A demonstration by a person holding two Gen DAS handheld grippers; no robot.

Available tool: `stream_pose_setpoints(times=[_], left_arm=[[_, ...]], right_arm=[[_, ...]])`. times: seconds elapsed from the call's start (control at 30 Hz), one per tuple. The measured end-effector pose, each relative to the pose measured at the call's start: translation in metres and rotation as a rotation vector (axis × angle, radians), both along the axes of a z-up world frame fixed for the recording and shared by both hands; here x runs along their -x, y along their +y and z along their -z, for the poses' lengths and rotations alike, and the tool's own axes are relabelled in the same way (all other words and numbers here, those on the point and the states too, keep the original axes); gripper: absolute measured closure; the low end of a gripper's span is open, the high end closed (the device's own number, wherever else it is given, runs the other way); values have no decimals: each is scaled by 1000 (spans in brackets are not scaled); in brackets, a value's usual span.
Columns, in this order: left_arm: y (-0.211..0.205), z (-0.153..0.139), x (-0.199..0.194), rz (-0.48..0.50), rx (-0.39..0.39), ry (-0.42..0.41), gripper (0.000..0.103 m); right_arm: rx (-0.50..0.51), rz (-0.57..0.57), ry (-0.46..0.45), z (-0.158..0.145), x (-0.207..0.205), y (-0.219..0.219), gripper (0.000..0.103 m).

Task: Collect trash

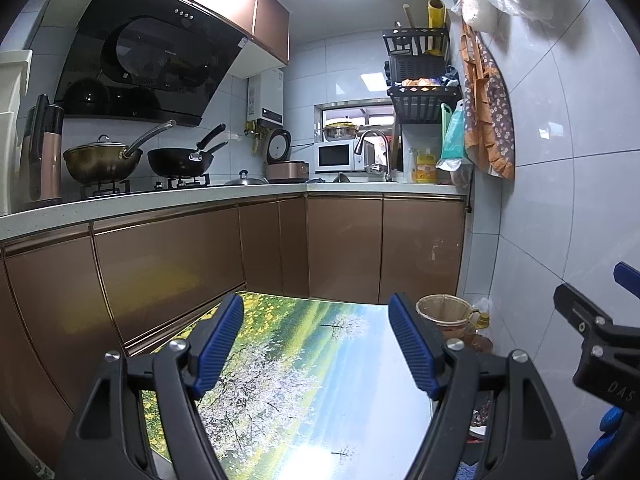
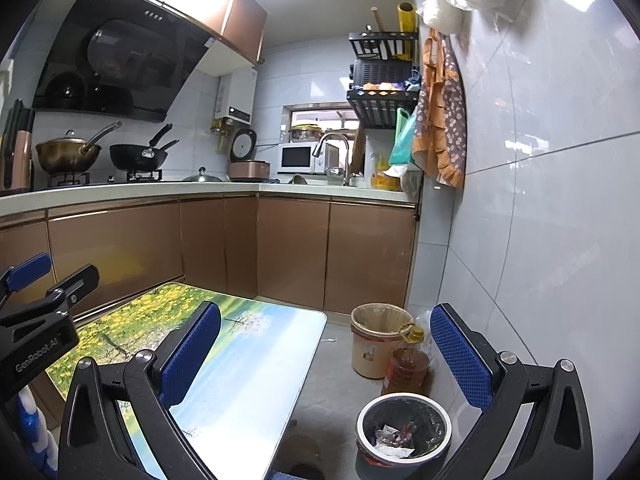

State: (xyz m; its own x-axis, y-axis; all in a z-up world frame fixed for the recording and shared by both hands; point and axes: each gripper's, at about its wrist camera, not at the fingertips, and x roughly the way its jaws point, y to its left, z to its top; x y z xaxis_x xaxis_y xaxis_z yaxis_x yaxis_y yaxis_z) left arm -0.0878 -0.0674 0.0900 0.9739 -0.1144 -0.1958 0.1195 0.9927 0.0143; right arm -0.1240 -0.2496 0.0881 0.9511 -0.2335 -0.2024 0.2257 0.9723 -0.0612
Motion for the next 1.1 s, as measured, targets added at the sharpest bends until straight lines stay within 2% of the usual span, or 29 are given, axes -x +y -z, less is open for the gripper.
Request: stream_pose_setpoints(times=[0.5, 1.1], left_arm=[[-6, 8, -9, 15, -13, 26, 30], [-7, 22, -26, 37, 17, 80, 30]], right_arm=[[-20, 30, 4, 7, -6, -12, 0], [-17, 44, 43, 15, -23, -18, 0]])
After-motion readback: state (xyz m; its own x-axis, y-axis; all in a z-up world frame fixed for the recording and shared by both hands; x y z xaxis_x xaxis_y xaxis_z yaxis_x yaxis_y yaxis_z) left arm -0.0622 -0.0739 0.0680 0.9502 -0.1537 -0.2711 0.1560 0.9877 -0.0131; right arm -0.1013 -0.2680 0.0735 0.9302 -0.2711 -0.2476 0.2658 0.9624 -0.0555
